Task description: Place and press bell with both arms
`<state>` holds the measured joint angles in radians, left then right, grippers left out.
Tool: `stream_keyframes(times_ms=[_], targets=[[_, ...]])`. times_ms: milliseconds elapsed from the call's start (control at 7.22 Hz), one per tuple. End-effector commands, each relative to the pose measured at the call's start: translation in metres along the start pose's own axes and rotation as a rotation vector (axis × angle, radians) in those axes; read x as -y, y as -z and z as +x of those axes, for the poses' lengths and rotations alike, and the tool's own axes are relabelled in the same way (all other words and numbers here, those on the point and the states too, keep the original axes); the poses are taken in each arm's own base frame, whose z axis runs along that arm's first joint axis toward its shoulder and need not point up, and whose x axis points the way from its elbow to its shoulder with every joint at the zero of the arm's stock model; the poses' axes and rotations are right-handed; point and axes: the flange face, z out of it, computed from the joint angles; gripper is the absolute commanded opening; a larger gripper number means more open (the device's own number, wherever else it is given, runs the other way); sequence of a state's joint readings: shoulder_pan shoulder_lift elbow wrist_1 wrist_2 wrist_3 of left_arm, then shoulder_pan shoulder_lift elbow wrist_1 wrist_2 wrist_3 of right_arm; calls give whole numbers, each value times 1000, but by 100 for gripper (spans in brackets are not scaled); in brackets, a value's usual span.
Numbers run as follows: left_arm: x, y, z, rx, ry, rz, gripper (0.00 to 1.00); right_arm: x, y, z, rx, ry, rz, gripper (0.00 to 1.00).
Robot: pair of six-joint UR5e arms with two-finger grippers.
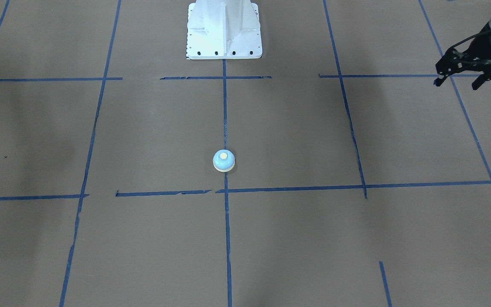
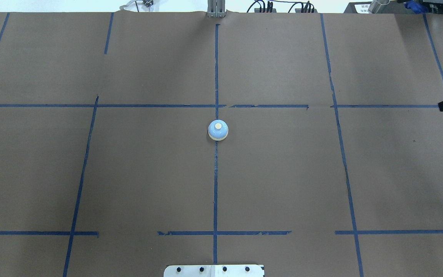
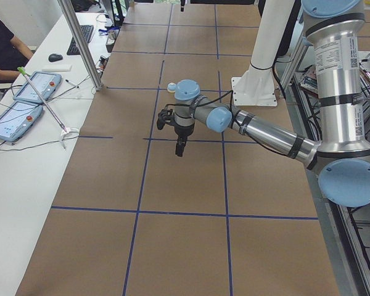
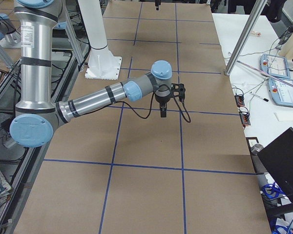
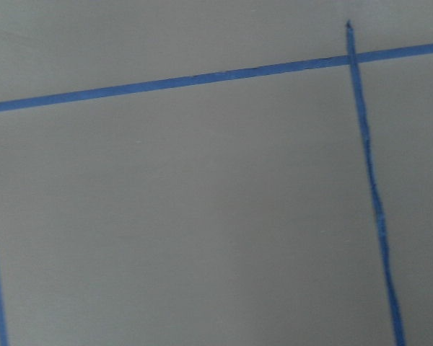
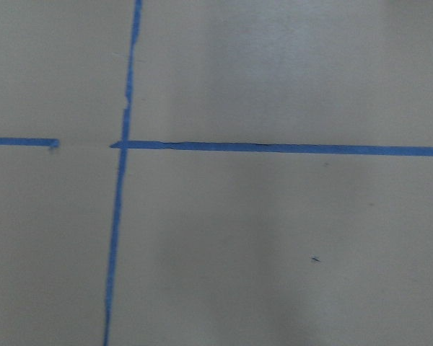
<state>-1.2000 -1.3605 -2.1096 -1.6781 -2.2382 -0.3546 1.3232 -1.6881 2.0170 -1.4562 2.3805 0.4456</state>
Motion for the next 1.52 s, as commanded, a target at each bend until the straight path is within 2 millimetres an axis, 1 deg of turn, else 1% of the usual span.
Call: stream_keyframes(times_ms=[0,138,277,415,554,692,831,969,1108,1385], targets=[[-35,15,-104,-68,-89,11,100,-36,12,99,-52,32,-11,100],[-44,15,-126,-73,-104,18,100,-42,12,125,-65,41,-42,100],[-60,3,-143,-66,-82,-11,100,-48,14,152,-71,76,-69,100],[-76,-3,-157,-66,-103,-28,100,-53,20,167,-71,89,-87,100],[-86,-14,-168,-72,-76,-52,100,-62,28,182,-71,95,-90,100],[-85,-18,-172,-73,-57,-64,100,-74,39,200,-67,90,-100,100],[-82,-10,-165,-80,-10,-103,100,-86,45,208,-76,61,-104,100],[-70,-8,-164,-80,17,-128,100,-93,43,210,-72,55,-108,100],[-65,-13,-169,-72,26,-139,100,-100,43,209,-79,53,-112,100],[-69,-19,-175,-72,36,-150,100,-99,38,209,-125,69,-141,100]])
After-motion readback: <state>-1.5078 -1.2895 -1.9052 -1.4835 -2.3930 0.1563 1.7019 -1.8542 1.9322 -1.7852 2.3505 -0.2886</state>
